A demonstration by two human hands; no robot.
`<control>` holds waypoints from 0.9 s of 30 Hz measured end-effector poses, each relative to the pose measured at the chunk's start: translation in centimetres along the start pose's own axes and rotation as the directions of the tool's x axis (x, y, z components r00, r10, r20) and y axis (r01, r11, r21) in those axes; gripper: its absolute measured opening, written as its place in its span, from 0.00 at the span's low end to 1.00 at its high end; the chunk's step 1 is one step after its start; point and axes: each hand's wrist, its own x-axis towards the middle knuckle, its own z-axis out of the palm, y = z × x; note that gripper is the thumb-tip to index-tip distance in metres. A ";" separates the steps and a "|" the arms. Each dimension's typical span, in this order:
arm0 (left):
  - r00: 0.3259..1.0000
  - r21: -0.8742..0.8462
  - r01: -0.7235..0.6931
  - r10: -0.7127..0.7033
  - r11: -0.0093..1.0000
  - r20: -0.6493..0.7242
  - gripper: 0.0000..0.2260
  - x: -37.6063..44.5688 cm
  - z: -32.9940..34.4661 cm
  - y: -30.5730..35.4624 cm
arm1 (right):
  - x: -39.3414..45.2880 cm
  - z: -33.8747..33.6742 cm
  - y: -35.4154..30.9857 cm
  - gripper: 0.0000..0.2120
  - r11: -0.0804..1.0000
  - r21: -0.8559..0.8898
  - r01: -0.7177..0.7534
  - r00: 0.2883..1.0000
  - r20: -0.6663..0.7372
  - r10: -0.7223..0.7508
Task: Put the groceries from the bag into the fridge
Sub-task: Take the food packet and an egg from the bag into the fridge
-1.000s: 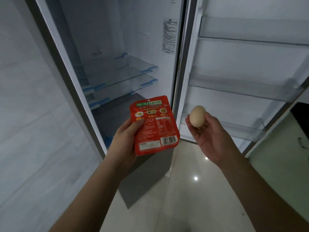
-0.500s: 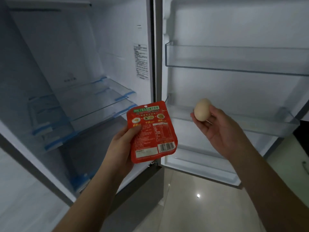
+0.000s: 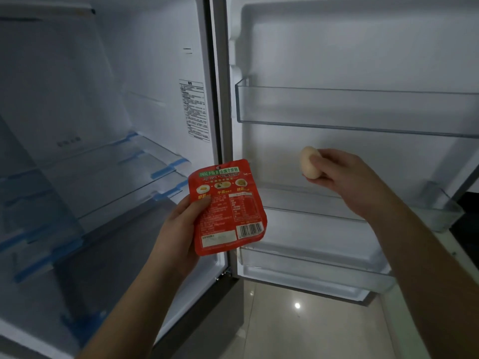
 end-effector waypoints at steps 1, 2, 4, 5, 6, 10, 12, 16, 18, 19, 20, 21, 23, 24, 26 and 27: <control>1.000 0.001 -0.001 0.001 1.000 0.006 0.15 0.4 -0.1 0.1 | 0.5 -0.3 0.2 0.06 0.995 -0.096 0.018 1.000 -0.003 -0.019; 1.000 0.005 -0.001 0.001 1.000 0.008 0.15 0.8 -0.2 0.3 | 1.1 -0.7 0.5 0.06 0.973 -0.227 0.043 0.999 0.002 -0.044; 1.000 0.011 -0.004 0.004 1.000 0.012 0.15 1.4 -0.4 0.5 | 2.2 -1.4 1.2 0.11 0.832 -0.547 0.092 0.996 0.046 -0.080; 1.000 0.012 -0.006 0.006 1.000 0.015 0.15 1.6 -0.5 0.5 | 2.7 -1.6 1.6 0.13 0.740 -0.664 0.101 0.995 0.065 -0.078; 1.000 0.010 -0.005 0.005 1.000 0.016 0.16 1.9 -0.6 0.6 | 3.1 -1.9 1.9 0.14 0.669 -0.737 0.098 0.995 0.072 -0.066; 1.000 -0.007 0.009 -0.008 1.000 0.010 0.16 2.7 -0.9 0.6 | 4.1 -2.3 2.7 0.17 0.564 -0.822 0.080 0.994 0.108 0.015; 1.000 -0.009 0.009 -0.009 1.000 0.010 0.16 3.0 -1.0 0.5 | 4.5 -2.3 2.9 0.16 0.466 -0.878 0.114 0.988 0.149 0.039; 1.000 -0.003 0.008 -0.008 1.000 0.014 0.16 3.3 -1.1 0.3 | 4.9 -2.2 3.0 0.13 0.295 -0.937 0.186 0.974 0.216 0.073; 1.000 0.002 0.005 -0.005 1.000 0.010 0.15 3.4 -1.1 0.2 | 5.1 -2.3 3.1 0.12 0.280 -0.939 0.201 0.971 0.228 0.068; 1.000 0.005 0.003 -0.003 1.000 0.009 0.15 3.4 -1.1 0.1 | 5.2 -2.4 3.1 0.12 0.288 -0.937 0.201 0.971 0.229 0.067; 1.000 0.006 0.000 -0.001 1.000 0.009 0.15 3.4 -1.1 0.0 | 5.3 -2.5 3.1 0.12 0.293 -0.935 0.202 0.971 0.231 0.069; 1.000 0.006 -0.001 0.001 1.000 0.010 0.15 3.4 -1.1 0.0 | 5.4 -2.5 3.2 0.12 0.296 -0.933 0.203 0.970 0.234 0.071; 1.000 0.002 -0.002 0.002 1.000 0.004 0.15 3.4 -1.1 -0.2 | 5.5 -2.5 3.3 0.12 0.289 -0.934 0.211 0.967 0.243 0.078; 1.000 0.002 -0.002 0.002 1.000 -0.002 0.14 3.4 -1.0 -0.2 | 5.5 -2.6 3.4 0.12 0.289 -0.933 0.216 0.966 0.247 0.077; 1.000 0.007 0.002 -0.002 1.000 -0.017 0.15 3.4 -1.0 -0.4 | 5.5 -2.6 3.5 0.13 0.317 -0.924 0.212 0.967 0.246 0.071; 1.000 0.007 0.004 -0.003 1.000 -0.022 0.15 3.4 -1.0 -0.5 | 5.5 -2.6 3.5 0.13 0.335 -0.919 0.208 0.968 0.243 0.065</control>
